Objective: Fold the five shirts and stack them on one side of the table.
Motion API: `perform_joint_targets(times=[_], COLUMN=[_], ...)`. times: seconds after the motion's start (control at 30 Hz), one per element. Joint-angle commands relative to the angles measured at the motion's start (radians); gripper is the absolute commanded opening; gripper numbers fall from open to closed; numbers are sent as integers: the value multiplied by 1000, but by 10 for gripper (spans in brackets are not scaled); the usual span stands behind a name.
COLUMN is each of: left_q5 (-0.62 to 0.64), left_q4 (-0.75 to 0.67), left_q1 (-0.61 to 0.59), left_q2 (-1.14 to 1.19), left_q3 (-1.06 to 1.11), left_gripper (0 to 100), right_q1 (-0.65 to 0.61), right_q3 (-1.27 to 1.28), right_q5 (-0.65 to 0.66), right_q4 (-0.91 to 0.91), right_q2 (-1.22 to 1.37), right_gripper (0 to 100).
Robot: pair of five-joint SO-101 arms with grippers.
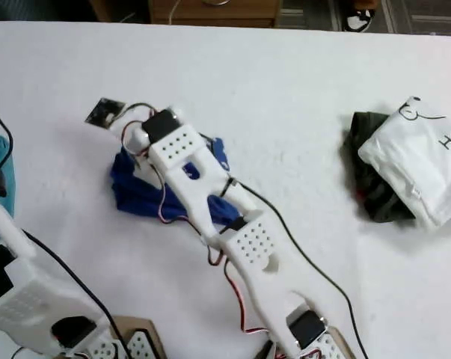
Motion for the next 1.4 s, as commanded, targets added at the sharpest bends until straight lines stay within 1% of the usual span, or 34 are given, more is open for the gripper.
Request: perform_joint_targets(times=[0.0, 0.17, 0.2, 0.3, 0.47, 0.63, 0.7, 0.8, 0.9, 1.0, 1.1, 1.13, 1.2, 1.27, 1.3, 1.33, 1.37], left_q5=[-5, -5, -5, -5, -5, -6, -6, -6, -6, 0, 11, 32, 86, 133, 150, 161, 169], left_q4=[18, 18, 18, 18, 18, 17, 15, 15, 15, 17, 17, 17, 17, 17, 17, 14, 11], left_q1=[-8, -8, -8, -8, -8, 0, 2, 34, 109, 230, 376, 420, 505, 574, 606, 637, 667], left_q2=[-54, -54, -54, -54, -103, -187, -201, -206, -206, -206, -201, -201, -201, -199, -199, -199, -199], left_q3=[-4, -4, -4, -4, 16, 108, 142, 173, 179, 171, 188, 191, 199, 202, 202, 202, 202], left_gripper=[155, 155, 155, 155, 155, 155, 155, 155, 156, 155, 155, 154, 154, 154, 153, 153, 153], right_q1=[-10, -10, -10, -10, -1, 25, 47, 76, 107, 153, 186, 191, 193, 191, 191, 193, 197], right_q3=[-31, -32, -32, -32, -98, -130, -127, -133, -150, -180, -178, -175, -173, -181, -183, -183, -184], right_q5=[8, 8, 8, 8, 11, 15, 17, 17, 17, 12, 11, 9, 9, 8, 8, 8, 8], right_q4=[-15, -15, -15, -15, -8, -8, -2, 30, 76, 90, 90, 90, 90, 90, 88, 82, 79], right_q2=[-18, -18, -18, -19, -15, -16, -15, -16, -24, -42, -53, -54, -42, -21, -7, 8, 22], right_gripper=[197, 22, 12, 46, 48, 56, 97, 187, 246, 247, 241, 222, 149, 26, 6, 36, 36])
